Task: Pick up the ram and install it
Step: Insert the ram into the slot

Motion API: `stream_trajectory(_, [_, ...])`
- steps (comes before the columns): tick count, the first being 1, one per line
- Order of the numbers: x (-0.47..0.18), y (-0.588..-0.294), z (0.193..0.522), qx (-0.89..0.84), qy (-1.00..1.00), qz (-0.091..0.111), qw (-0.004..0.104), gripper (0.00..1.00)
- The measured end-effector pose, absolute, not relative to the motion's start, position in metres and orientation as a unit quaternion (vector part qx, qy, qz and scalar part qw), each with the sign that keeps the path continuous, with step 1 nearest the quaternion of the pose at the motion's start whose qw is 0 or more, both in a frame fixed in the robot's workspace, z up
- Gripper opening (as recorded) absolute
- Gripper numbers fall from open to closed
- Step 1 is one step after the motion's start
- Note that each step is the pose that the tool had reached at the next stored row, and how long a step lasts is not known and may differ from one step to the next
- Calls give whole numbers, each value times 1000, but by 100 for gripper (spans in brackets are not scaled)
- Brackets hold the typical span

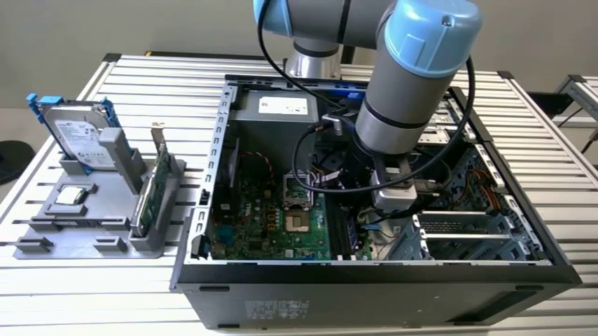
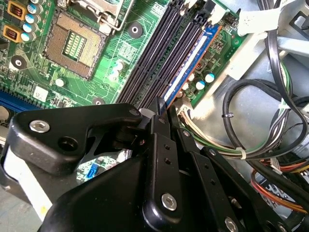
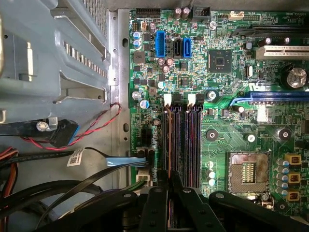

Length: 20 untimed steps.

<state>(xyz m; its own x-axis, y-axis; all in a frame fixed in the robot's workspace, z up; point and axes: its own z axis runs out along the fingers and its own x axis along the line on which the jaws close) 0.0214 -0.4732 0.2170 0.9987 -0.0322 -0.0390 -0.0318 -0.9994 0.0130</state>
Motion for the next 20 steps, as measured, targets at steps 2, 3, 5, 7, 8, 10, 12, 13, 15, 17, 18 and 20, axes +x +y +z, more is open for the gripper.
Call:
stream_trajectory(2, [21, -473, 216, 1000, -16, -20, 6, 0])
stream_trajectory(3, [21, -473, 216, 1000, -16, -20, 6, 0])
stream_trajectory(5, [21, -473, 215, 1000, -16, -20, 6, 0])
stream_trajectory(7, [21, -473, 215, 1000, -16, -20, 6, 0])
stream_trajectory(8, [21, -473, 215, 1000, -16, -20, 6, 0])
stream_trajectory(10, [21, -473, 215, 1000, -16, -20, 6, 0])
stream_trajectory(12, [21, -473, 215, 1000, -16, -20, 6, 0])
stream_trajectory(13, [21, -473, 215, 1000, -16, -20, 6, 0])
stream_trajectory(15, [21, -473, 215, 1000, -16, -20, 6, 0])
stream_trajectory(17, [21, -473, 215, 1000, -16, -20, 6, 100])
stream_trajectory(18, [21, -473, 215, 1000, -16, -20, 6, 100])
stream_trajectory(20, [21, -473, 215, 1000, -16, -20, 6, 100])
